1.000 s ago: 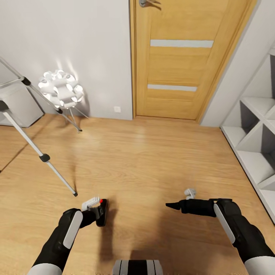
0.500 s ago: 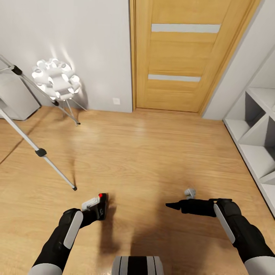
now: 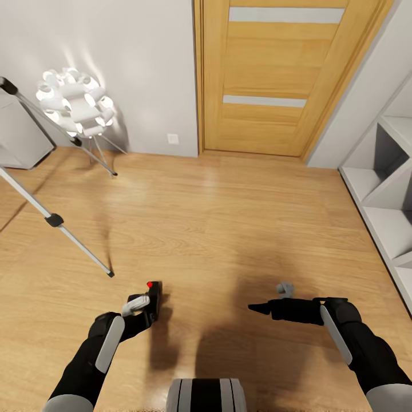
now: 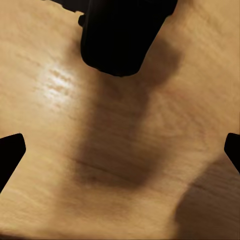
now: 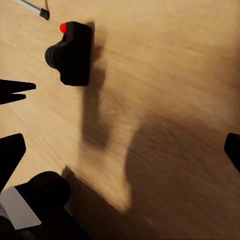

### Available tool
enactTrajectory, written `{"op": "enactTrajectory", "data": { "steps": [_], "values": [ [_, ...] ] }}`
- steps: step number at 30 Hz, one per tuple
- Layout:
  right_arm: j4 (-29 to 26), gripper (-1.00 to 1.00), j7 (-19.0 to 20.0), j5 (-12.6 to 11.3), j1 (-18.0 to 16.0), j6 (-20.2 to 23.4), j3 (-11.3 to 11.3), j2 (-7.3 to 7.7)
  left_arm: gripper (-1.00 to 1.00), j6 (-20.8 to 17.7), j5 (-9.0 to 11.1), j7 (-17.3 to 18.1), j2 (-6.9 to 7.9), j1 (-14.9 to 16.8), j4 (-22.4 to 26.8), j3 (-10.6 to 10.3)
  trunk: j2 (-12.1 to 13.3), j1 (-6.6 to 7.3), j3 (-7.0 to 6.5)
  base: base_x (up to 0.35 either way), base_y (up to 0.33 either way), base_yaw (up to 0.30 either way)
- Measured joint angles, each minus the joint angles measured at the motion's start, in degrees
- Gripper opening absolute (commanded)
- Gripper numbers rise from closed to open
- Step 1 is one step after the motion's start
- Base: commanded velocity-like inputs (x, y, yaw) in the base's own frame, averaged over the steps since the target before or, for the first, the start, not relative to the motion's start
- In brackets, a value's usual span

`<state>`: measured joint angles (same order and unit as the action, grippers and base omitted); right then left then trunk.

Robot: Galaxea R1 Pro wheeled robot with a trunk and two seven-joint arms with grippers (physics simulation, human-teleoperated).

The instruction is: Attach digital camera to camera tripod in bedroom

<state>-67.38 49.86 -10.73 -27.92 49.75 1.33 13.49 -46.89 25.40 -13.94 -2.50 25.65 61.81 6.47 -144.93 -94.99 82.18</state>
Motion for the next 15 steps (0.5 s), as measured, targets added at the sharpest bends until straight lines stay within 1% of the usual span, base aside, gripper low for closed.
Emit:
{"op": "enactTrajectory", "data": {
  "steps": [15],
  "values": [
    [0.0,1.0,0.0,0.0,0.0,0.0,0.0,0.0,1.0,0.0,0.0,0.0,-0.05,0.0,0.0,-0.2,-0.2,-0.39,3.33,0.0,0.0,0.0]
  ]
}}
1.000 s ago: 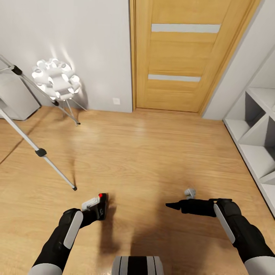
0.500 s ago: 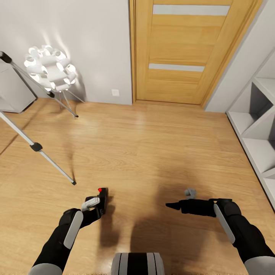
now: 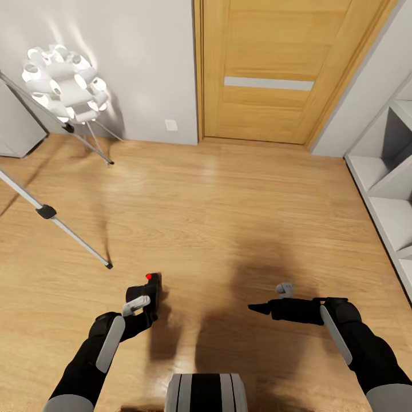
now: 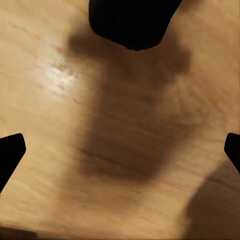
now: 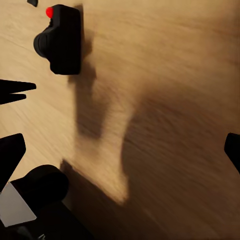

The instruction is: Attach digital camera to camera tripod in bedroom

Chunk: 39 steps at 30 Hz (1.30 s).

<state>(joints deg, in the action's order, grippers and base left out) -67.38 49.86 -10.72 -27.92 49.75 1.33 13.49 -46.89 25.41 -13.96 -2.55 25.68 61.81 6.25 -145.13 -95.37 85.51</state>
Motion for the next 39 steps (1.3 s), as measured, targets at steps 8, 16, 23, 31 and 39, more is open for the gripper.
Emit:
{"op": "enactTrajectory", "data": {
  "steps": [8,16,23,31,39],
  "values": [
    [0.0,1.0,0.0,0.0,0.0,0.0,0.0,0.0,1.0,0.0,-0.1,0.0,-0.03,0.0,0.0,-2.3,-0.1,-0.21,1.77,0.0,0.0,0.0],
    [-0.2,1.0,0.2,-0.1,0.0,0.0,-0.1,0.07,1.0,0.1,-0.1,0.0,-0.1,0.0,0.4,-3.3,-0.2,-0.41,3.55,0.0,0.0,0.0],
    [-0.1,1.0,0.1,0.0,0.0,0.0,0.0,0.02,1.0,1.6,-2.3,-0.7,0.18,0.0,1.9,-7.1,-0.3,-0.59,5.1,0.0,0.0,0.0],
    [0.1,1.0,0.0,0.0,0.0,0.0,0.0,0.0,1.0,6.8,-6.0,-1.0,0.32,0.0,2.9,-8.1,-0.4,-0.8,6.87,0.0,0.0,0.0],
    [0.1,1.0,0.0,0.0,0.0,0.0,0.0,0.0,1.0,8.9,-9.1,-0.9,0.18,0.0,3.2,-8.4,-0.5,-1.0,8.65,0.0,0.0,0.0]
  ]
}}
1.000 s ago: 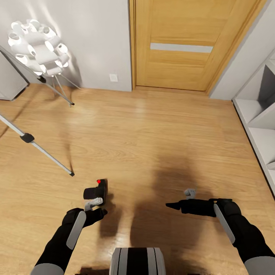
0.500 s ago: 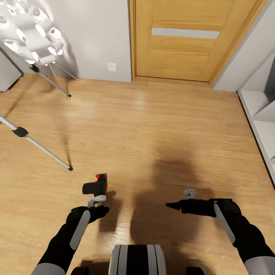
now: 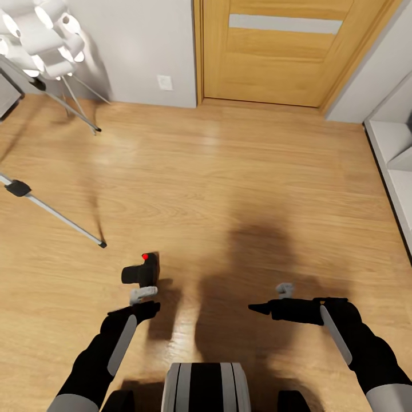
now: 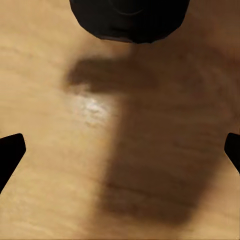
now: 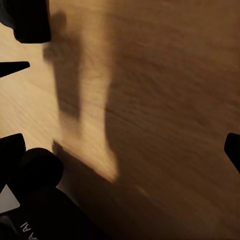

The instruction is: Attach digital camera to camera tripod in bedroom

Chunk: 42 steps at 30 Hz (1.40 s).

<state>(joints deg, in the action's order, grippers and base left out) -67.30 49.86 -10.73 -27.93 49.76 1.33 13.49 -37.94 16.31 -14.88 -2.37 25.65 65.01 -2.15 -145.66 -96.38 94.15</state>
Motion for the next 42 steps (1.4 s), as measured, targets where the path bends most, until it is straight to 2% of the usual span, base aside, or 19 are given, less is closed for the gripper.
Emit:
{"op": "enactTrajectory", "data": {
  "steps": [6,15,18,19,20,32,36,42],
  "values": [
    [0.0,1.0,0.0,0.0,0.0,0.0,0.0,0.0,1.0,4.7,-2.6,0.0,-0.09,0.0,0.0,0.0,-0.1,-0.15,1.33,0.0,0.0,0.0],
    [0.0,1.0,0.0,0.0,0.0,0.0,0.0,0.0,1.0,7.3,-7.4,0.0,-0.26,0.0,-0.4,-0.3,-0.2,-0.39,3.32,0.0,0.0,0.0],
    [0.1,1.0,0.0,0.0,0.0,0.0,0.0,0.0,1.0,7.4,-7.7,-0.1,-0.27,0.0,-0.2,-0.8,-0.2,-0.43,3.77,0.0,0.0,0.0],
    [0.1,1.0,0.0,0.0,0.0,0.0,0.0,0.0,1.0,7.4,-8.0,-0.2,-0.29,0.0,0.0,-2.0,-0.2,-0.43,3.78,0.0,0.0,0.0],
    [0.1,1.0,0.0,0.0,0.0,0.0,0.0,0.0,1.0,7.4,-8.1,-0.2,-0.28,0.0,0.0,-2.2,-0.2,-0.43,3.78,0.0,0.0,0.0],
    [0.0,1.0,0.0,0.0,0.0,-0.1,0.0,0.0,1.0,7.4,-8.2,-0.3,-0.34,0.0,0.3,-2.9,-0.2,-0.43,3.78,0.0,0.0,0.0],
    [0.0,1.0,0.0,0.0,0.0,-0.1,0.0,0.0,1.0,7.4,-8.2,-0.3,-0.27,0.0,2.7,-3.9,-0.2,-0.43,3.77,0.0,0.0,0.0],
    [0.0,1.0,0.0,0.0,0.0,-0.1,0.0,0.0,1.0,7.5,-8.3,-0.2,-0.16,0.0,3.6,-4.2,-0.2,-0.43,3.78,0.0,0.0,0.0]
  ]
}}
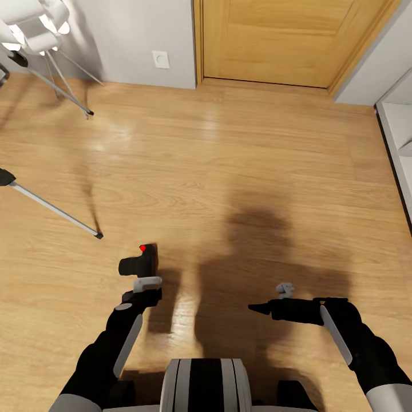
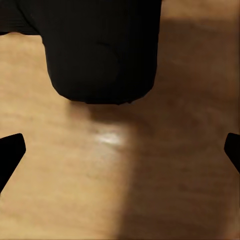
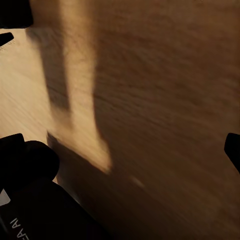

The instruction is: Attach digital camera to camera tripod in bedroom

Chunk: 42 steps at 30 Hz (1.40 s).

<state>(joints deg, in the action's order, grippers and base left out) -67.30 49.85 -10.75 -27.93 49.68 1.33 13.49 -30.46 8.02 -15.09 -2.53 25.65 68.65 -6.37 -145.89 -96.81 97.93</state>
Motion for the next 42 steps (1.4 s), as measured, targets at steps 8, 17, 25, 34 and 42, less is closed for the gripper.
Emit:
{"op": "enactTrajectory", "data": {
  "steps": [8,17,25,34,42],
  "values": [
    [0.1,1.0,0.0,0.0,0.0,0.0,0.0,0.0,1.0,4.3,0.0,0.1,0.11,0.0,-0.5,-0.2,0.0,0.0,0.0,0.0,0.0,0.0],
    [0.2,1.0,0.0,0.0,0.0,-0.1,0.0,-0.01,1.0,12.8,-1.5,0.1,0.21,0.0,-5.6,-0.2,0.0,0.0,0.0,0.0,0.0,0.0],
    [0.3,1.0,0.0,0.0,0.0,-0.1,0.0,-0.08,1.0,22.5,-6.8,0.0,0.02,0.0,-11.6,-0.2,0.0,0.0,0.0,0.0,0.0,0.0],
    [0.3,1.0,-0.1,0.0,0.0,-0.1,0.1,-0.16,1.0,29.2,-8.1,0.0,0.04,0.0,-16.0,-0.2,0.0,0.0,0.0,0.0,0.0,0.0],
    [0.3,1.0,-0.1,0.0,0.0,-0.1,0.0,-0.17,1.0,30.8,-8.2,0.0,-0.02,0.0,-16.4,-0.2,0.0,0.0,0.0,0.0,0.0,0.0]
  ]
}}
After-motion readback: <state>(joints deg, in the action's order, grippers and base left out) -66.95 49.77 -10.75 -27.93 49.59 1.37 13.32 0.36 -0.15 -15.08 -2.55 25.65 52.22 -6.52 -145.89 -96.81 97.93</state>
